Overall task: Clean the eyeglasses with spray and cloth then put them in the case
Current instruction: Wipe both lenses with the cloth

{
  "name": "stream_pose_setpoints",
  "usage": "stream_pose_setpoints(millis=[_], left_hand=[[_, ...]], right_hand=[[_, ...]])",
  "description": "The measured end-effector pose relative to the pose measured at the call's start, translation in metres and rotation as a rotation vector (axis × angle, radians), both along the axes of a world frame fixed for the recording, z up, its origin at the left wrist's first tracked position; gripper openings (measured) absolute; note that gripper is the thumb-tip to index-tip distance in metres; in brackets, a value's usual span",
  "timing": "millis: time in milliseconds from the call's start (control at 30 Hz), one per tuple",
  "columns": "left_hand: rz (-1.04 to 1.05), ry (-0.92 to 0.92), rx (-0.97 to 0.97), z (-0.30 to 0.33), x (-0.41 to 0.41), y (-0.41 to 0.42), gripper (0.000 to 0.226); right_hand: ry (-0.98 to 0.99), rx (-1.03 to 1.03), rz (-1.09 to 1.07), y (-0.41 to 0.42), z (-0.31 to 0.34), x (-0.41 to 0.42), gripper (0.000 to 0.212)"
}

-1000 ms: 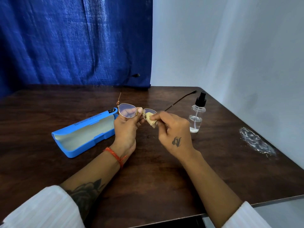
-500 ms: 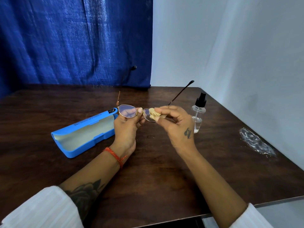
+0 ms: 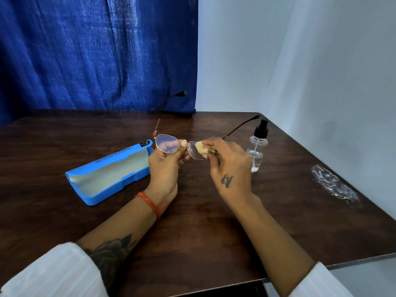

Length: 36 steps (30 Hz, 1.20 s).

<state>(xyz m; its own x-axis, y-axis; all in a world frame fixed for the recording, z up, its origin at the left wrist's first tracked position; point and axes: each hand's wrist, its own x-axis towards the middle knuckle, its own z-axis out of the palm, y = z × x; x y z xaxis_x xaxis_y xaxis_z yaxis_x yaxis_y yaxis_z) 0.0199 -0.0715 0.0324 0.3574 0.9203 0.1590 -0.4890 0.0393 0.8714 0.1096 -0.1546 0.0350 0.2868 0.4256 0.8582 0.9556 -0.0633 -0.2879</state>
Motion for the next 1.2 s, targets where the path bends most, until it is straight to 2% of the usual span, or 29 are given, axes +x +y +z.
stream_pose_setpoints(millis=[133,233,367,500,800,1033,1200], left_hand=[[-0.004,-0.004,0.011,0.0000,0.0003,-0.0017,0.006],[0.016,-0.005,0.009,-0.0003,-0.0015,0.0010,0.007],[0.049,0.012,0.007,-0.0009,-0.0016,0.0048,0.009],[0.047,0.029,0.054,-0.0029,0.0003,0.0048,0.008],[-0.006,0.023,0.072,-0.0074,0.0017,0.0046,0.007],[0.006,0.043,0.067,-0.0074,0.0034,0.0065,0.010],[0.001,0.036,0.081,-0.0083,0.0025,0.0059,0.018]], right_hand=[[0.057,0.017,0.149,0.0036,-0.0016,-0.0022,0.022],[0.106,-0.054,0.202,0.0020,-0.0023,-0.0033,0.021],[0.081,-0.109,0.106,0.0000,-0.0006,-0.0019,0.020],[-0.019,-0.059,-0.003,0.0018,-0.0020,-0.0042,0.025],[0.069,-0.055,0.157,0.0031,-0.0015,-0.0066,0.027],[-0.031,-0.061,0.005,0.0039,-0.0012,-0.0067,0.026],[0.014,-0.105,0.080,0.0067,-0.0001,-0.0081,0.027]])
